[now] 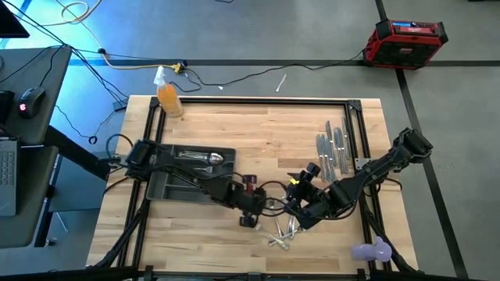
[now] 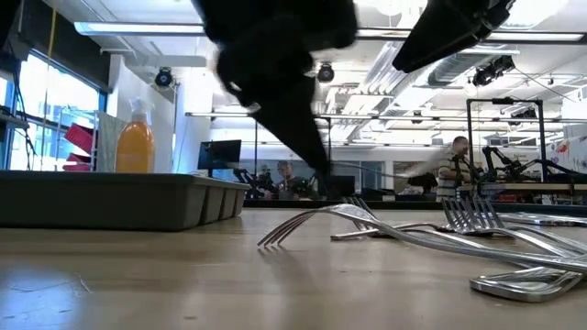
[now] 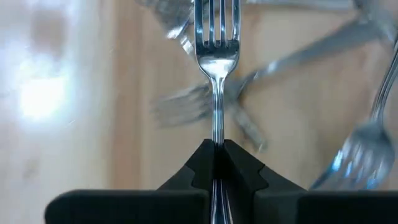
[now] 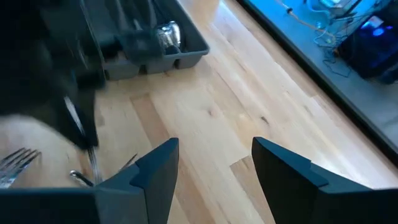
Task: Sort silverware
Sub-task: Put the silver fork into the black silverware tray
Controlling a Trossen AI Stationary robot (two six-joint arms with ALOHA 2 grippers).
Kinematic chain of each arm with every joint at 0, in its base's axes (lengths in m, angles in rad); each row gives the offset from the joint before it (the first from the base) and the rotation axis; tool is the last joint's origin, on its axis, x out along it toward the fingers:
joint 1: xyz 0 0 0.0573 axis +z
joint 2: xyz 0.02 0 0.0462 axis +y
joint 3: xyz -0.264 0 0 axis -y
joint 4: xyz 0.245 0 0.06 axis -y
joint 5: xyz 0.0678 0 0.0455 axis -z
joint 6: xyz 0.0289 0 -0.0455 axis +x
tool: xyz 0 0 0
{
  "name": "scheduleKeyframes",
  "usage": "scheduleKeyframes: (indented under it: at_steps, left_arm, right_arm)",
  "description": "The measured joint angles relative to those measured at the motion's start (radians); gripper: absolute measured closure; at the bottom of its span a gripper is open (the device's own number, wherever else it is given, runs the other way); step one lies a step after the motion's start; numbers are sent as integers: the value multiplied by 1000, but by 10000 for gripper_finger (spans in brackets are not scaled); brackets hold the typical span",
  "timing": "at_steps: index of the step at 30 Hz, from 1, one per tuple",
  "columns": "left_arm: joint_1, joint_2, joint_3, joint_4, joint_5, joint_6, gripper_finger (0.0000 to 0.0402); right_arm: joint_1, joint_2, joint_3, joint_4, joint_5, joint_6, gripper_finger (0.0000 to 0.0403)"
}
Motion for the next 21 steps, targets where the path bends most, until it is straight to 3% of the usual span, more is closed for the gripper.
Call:
scheduleKeyframes:
  at_steps: [4,8,16,21]
  left_arm:
    - [-15,-89,-3,-241,-81,-11,400]
    - [-17,-209,-106,-405,-127,-65,401]
    - [26,-568,-506,-401,-78,-66,401]
    - [64,-778,-694,-393,-77,-46,401]
  right_arm:
    - [15,0,0,-20,10,28,211]
    - [15,0,0,-21,14,30,211]
    - [14,0,0,-19,18,28,211]
    - [11,0,0,-13,18,27,211]
